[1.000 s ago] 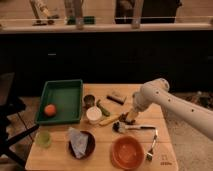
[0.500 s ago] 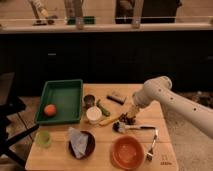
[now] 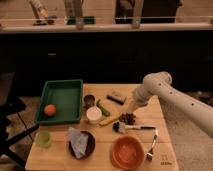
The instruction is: Wipe red bowl with eraser
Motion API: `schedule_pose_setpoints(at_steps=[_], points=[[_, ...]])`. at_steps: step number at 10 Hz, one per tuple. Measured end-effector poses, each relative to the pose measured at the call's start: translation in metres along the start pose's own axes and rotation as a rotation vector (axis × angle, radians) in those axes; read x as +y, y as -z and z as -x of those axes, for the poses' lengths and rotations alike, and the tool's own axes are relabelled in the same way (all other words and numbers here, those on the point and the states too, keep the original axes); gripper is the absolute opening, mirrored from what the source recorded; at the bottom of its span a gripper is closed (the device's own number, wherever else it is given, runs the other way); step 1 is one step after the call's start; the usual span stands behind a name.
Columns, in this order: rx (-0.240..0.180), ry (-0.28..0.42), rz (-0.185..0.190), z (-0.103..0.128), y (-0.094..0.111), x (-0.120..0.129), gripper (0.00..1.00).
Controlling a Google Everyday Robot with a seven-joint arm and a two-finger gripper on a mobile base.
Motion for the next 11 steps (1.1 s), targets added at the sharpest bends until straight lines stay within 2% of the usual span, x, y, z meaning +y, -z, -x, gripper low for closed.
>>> schedule_pose_setpoints(at_steps=[5,11], points=[[-0.017,0.066,0.028,0.013,-0.012,-0.01,0.8],[-0.047,0.113,0.016,0.033,-0.026,-0.026,0.8]])
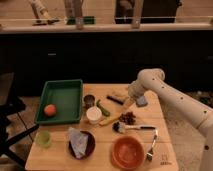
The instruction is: Wipe red bowl with eraser
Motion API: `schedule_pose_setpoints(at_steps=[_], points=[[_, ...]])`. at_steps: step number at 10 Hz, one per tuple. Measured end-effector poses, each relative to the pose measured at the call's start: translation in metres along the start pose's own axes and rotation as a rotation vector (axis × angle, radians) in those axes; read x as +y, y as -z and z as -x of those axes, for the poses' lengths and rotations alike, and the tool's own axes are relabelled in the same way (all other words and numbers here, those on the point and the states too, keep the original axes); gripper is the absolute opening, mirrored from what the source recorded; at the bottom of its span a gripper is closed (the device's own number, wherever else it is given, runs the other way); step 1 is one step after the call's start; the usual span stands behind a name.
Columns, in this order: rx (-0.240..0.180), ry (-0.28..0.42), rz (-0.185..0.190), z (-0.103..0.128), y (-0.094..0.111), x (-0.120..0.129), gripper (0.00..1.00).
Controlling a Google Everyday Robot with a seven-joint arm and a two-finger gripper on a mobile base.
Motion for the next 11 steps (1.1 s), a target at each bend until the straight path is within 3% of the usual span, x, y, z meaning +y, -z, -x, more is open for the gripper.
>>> schedule_pose_setpoints(at_steps=[4,11], points=[[0.0,0.011,-0.005,0.016,-0.014,-0.016,0.8],[0.009,-0.027,-0.016,0.014,-0.03,-0.033,0.8]])
